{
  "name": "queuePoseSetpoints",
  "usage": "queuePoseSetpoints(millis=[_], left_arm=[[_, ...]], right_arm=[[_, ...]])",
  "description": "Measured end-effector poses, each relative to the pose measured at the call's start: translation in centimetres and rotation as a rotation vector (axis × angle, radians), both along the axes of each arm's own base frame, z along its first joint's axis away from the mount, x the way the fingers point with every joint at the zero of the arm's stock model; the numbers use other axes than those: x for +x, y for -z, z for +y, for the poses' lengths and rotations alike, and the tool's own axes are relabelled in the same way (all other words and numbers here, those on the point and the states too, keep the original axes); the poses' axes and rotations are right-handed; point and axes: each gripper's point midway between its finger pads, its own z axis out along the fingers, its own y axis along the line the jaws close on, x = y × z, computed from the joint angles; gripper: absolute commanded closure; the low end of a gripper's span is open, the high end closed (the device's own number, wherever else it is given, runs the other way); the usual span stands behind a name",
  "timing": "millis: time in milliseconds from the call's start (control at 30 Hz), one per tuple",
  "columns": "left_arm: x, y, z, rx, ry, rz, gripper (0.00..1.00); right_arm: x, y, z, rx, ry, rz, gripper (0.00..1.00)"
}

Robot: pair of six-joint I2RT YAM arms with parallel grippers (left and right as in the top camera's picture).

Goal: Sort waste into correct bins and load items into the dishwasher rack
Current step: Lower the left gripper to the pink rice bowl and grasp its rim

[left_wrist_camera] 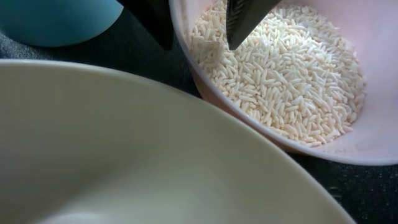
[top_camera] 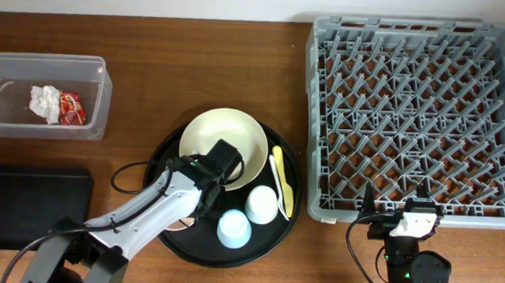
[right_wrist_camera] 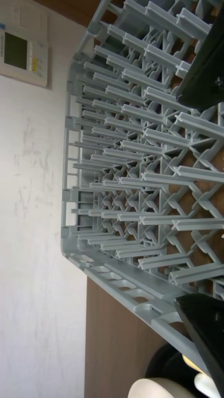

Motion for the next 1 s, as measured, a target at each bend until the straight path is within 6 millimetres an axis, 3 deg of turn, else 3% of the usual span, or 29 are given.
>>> queuePoseSetpoints(millis=[167, 233, 400, 567, 1000], left_arm=[[0.01, -0.01, 0.0, 0.007, 0.055, 0.006, 0.7], [0.12, -0.11, -0.08, 0.006, 0.059, 0.004, 0.55], [0.46, -0.35, -0.14, 0.014, 0.105, -0.002, 0.56], [0.6, -0.4, 0.08, 0.029, 0.116, -0.008, 0.74], [-0.11, -0.23, -0.57, -0.013, 0.123, 0.028, 0.91]], right_arm=[[0.0, 0.0, 0.0, -0.001, 0.0, 0.0, 0.02], [0.0, 0.0, 0.0, -0.001, 0.0, 0.0, 0.02], [0.0, 0.0, 0.0, -0.001, 0.0, 0.0, 0.02], [0.0, 0.01, 0.0, 0.0, 0.0, 0.0, 0.02], [0.0, 0.01, 0.0, -0.001, 0.0, 0.0, 0.02]])
